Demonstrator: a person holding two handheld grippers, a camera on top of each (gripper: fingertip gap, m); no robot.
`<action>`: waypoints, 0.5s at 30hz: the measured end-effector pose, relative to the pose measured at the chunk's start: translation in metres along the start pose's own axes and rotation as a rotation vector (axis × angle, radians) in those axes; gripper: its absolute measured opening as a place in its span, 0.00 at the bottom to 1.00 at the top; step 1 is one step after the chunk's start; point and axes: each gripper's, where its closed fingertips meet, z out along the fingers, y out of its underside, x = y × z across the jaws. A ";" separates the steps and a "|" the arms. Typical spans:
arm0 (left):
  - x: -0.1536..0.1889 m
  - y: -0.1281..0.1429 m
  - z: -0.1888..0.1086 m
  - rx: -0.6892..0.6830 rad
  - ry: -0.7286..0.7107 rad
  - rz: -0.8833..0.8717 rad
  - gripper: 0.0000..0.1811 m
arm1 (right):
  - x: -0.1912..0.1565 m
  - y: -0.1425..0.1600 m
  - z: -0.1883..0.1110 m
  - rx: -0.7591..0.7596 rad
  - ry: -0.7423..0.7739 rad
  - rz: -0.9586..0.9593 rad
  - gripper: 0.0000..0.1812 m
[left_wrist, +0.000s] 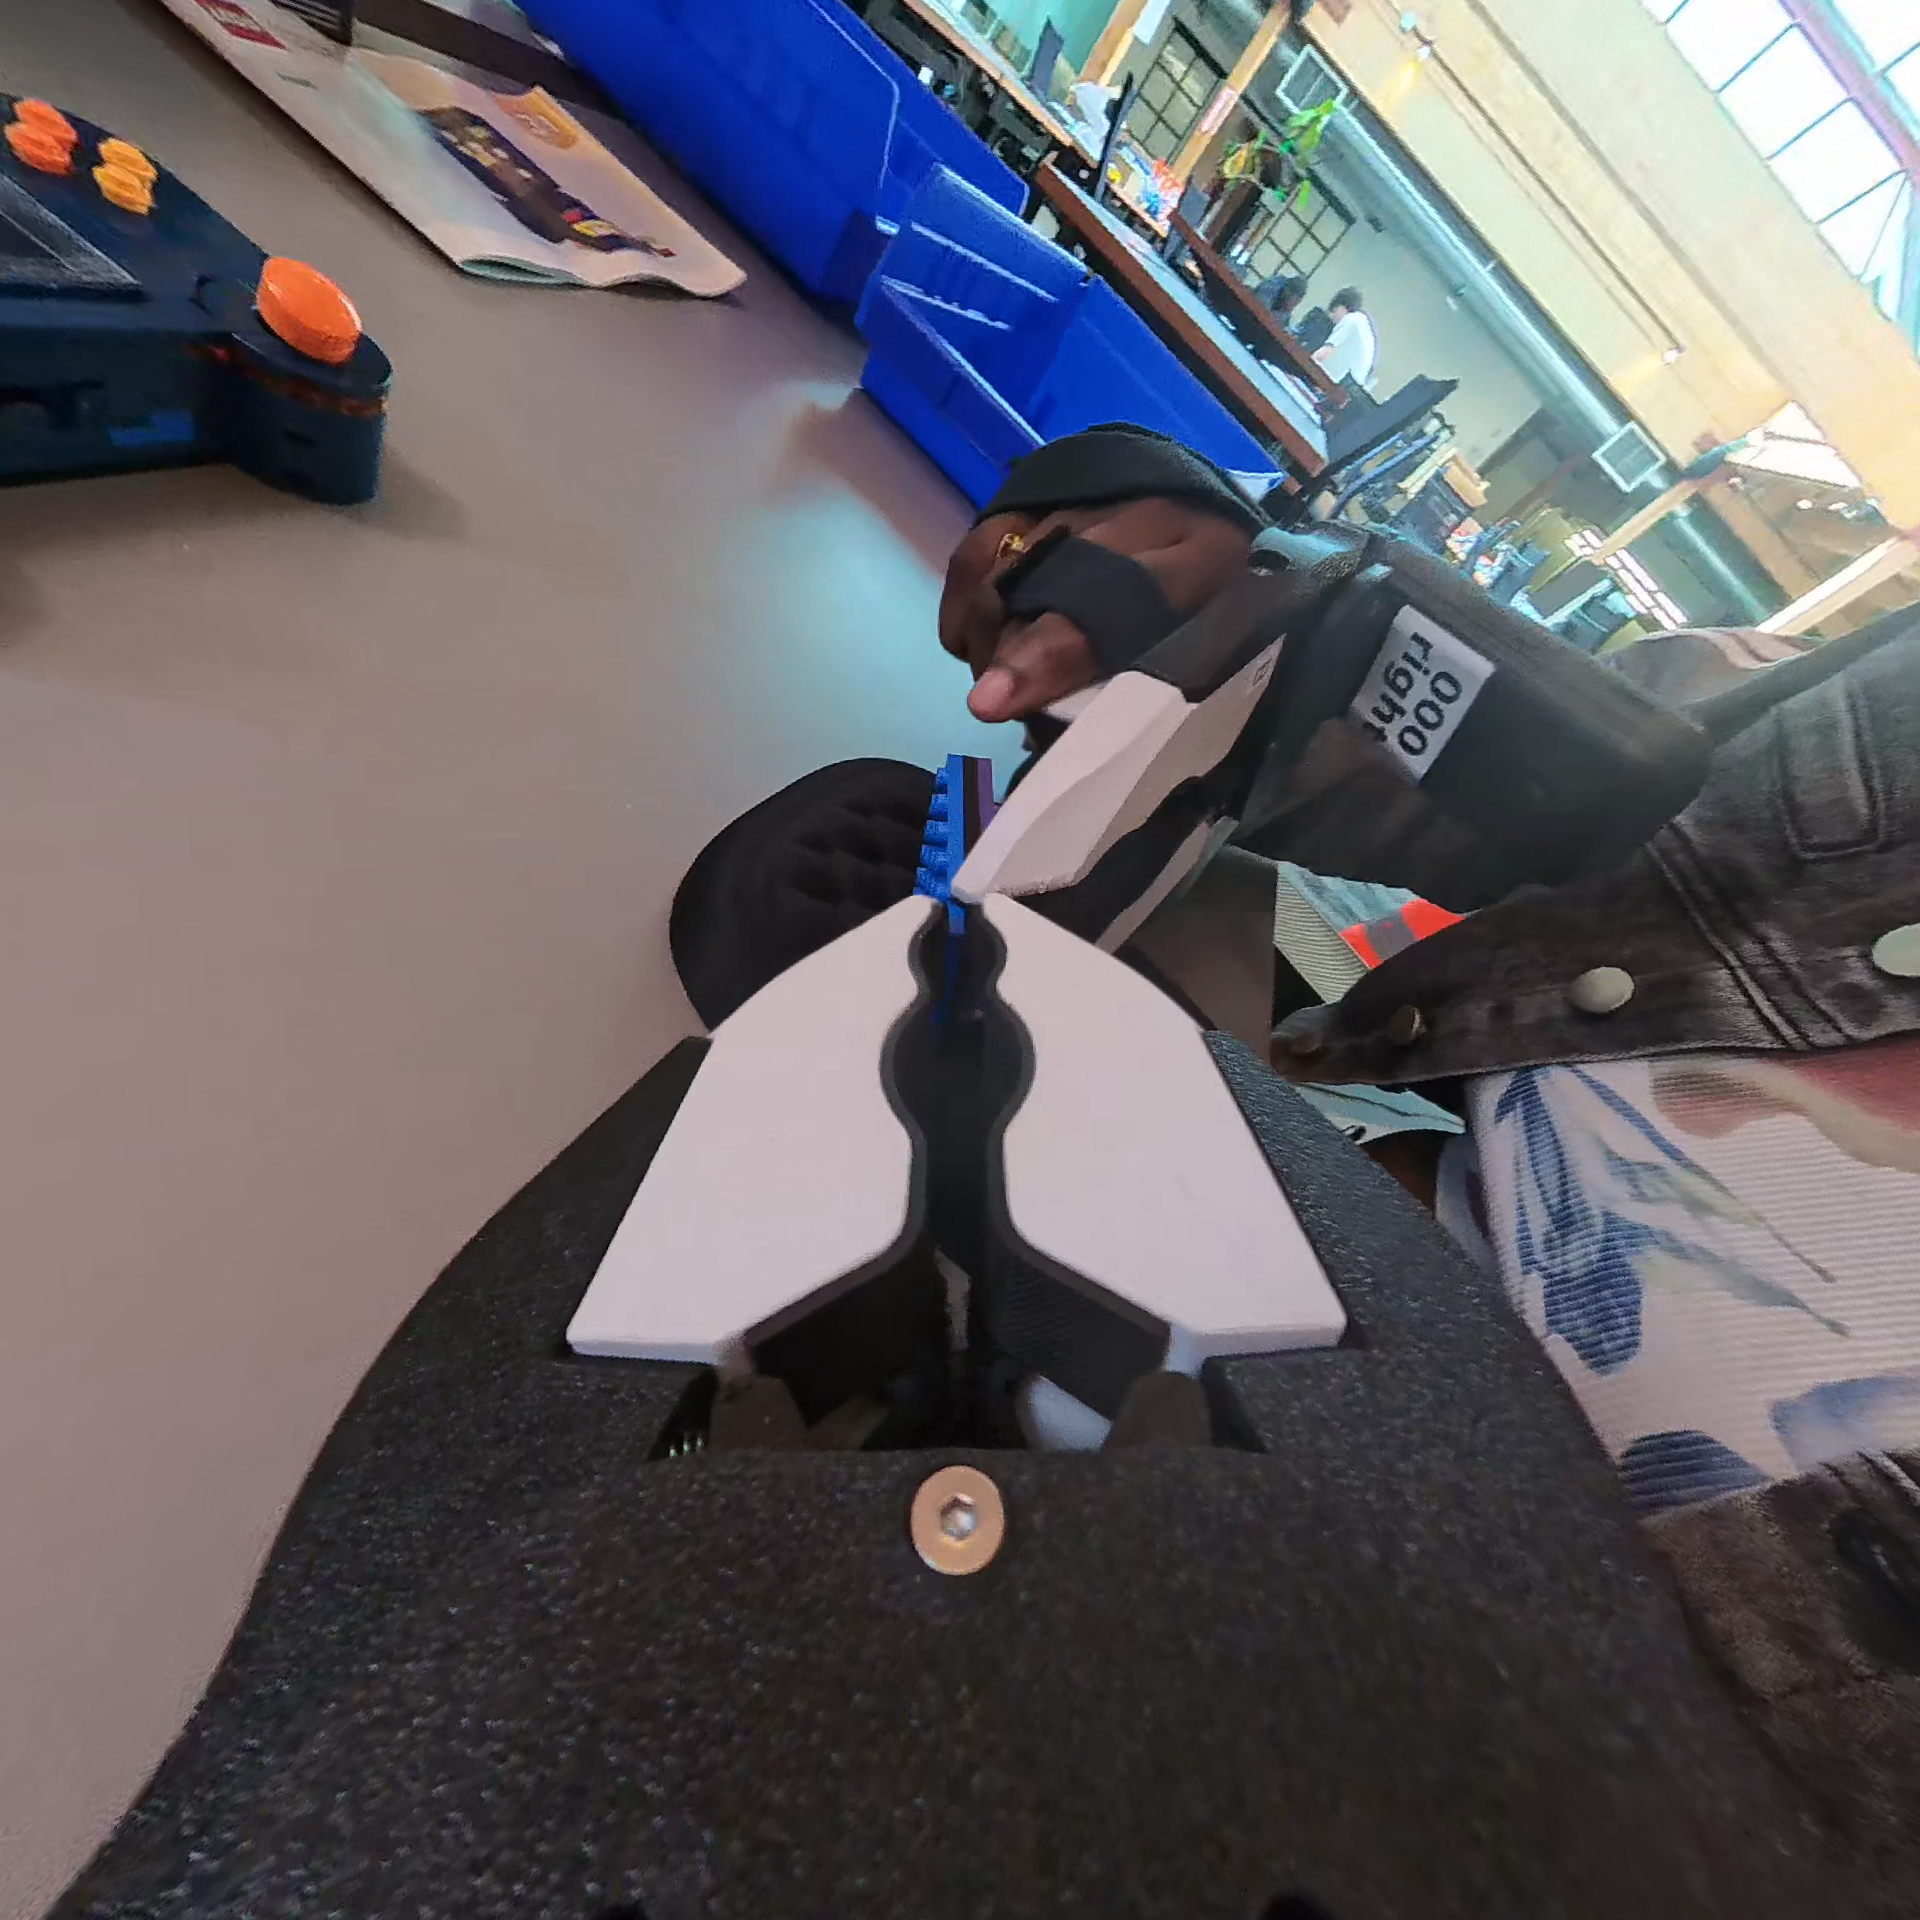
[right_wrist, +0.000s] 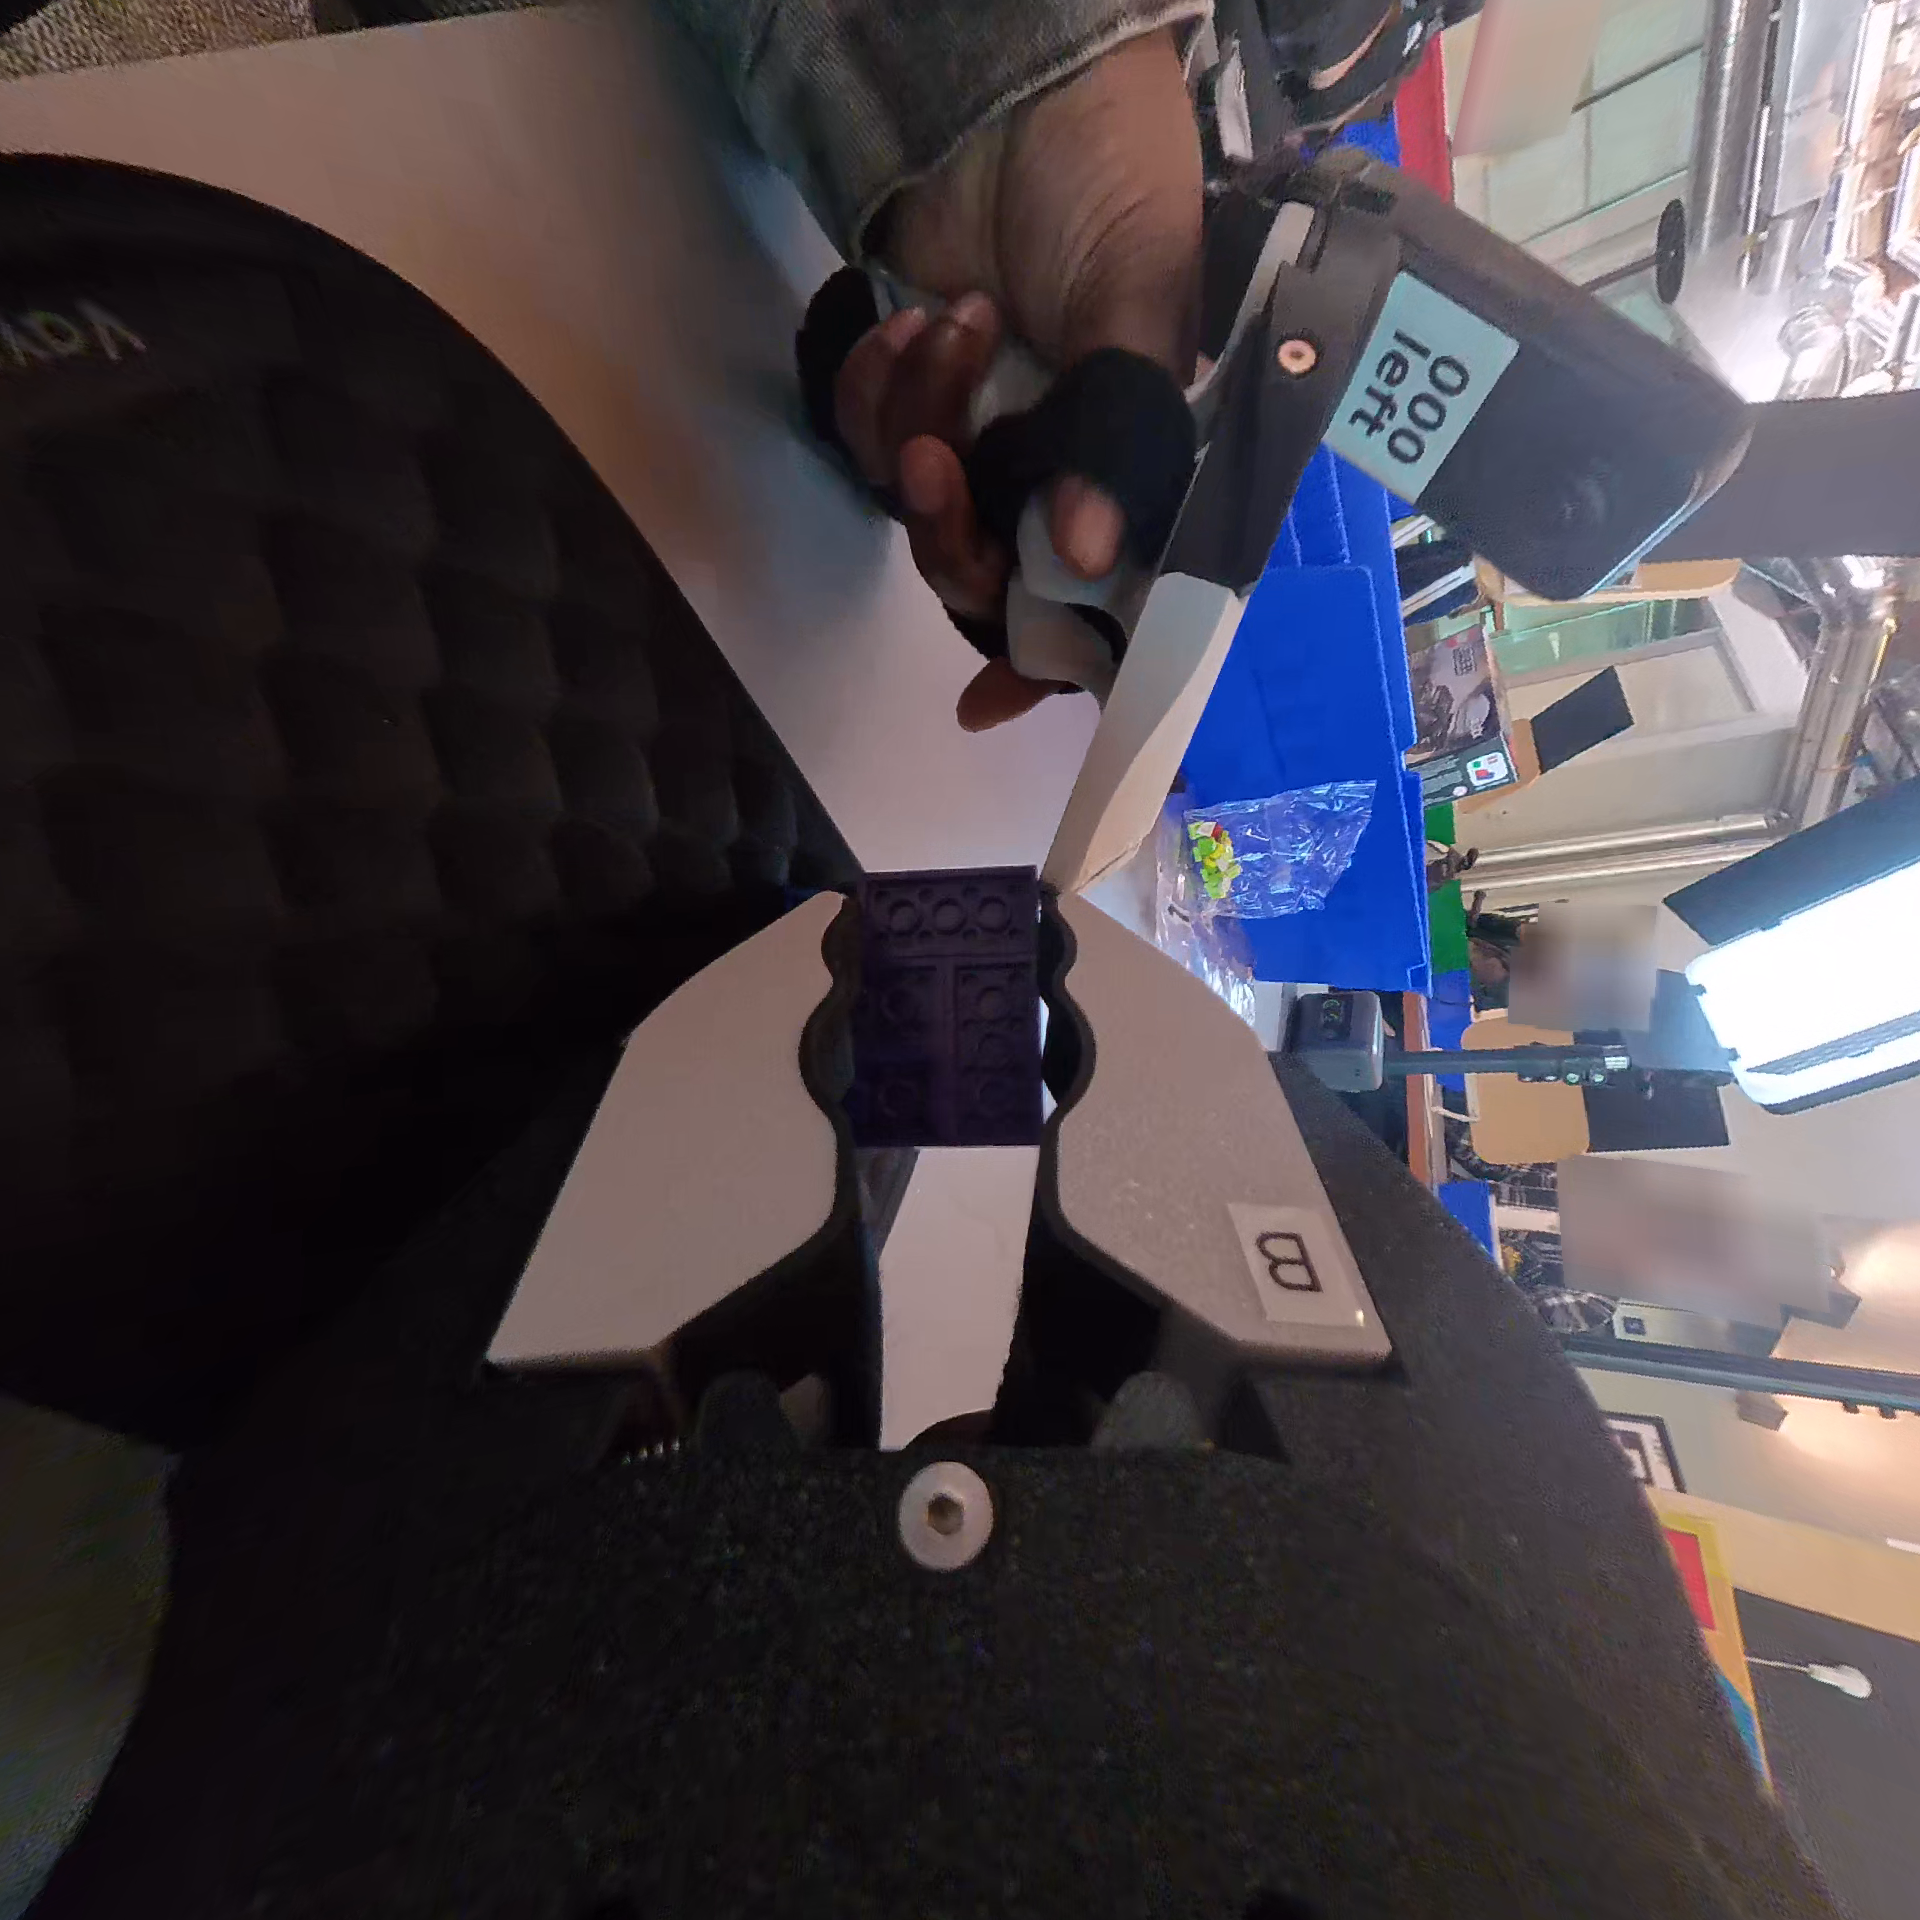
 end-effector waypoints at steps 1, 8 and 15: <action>0.001 0.000 0.000 -0.002 0.010 -0.010 0.02 | 0.000 0.000 0.000 0.004 0.004 -0.012 0.18; 0.005 0.002 0.002 -0.008 0.050 -0.047 0.01 | -0.001 -0.003 -0.003 0.003 0.098 -0.161 0.18; 0.009 0.003 0.006 -0.014 0.042 -0.026 0.02 | -0.002 -0.003 -0.009 -0.076 0.206 -0.290 0.18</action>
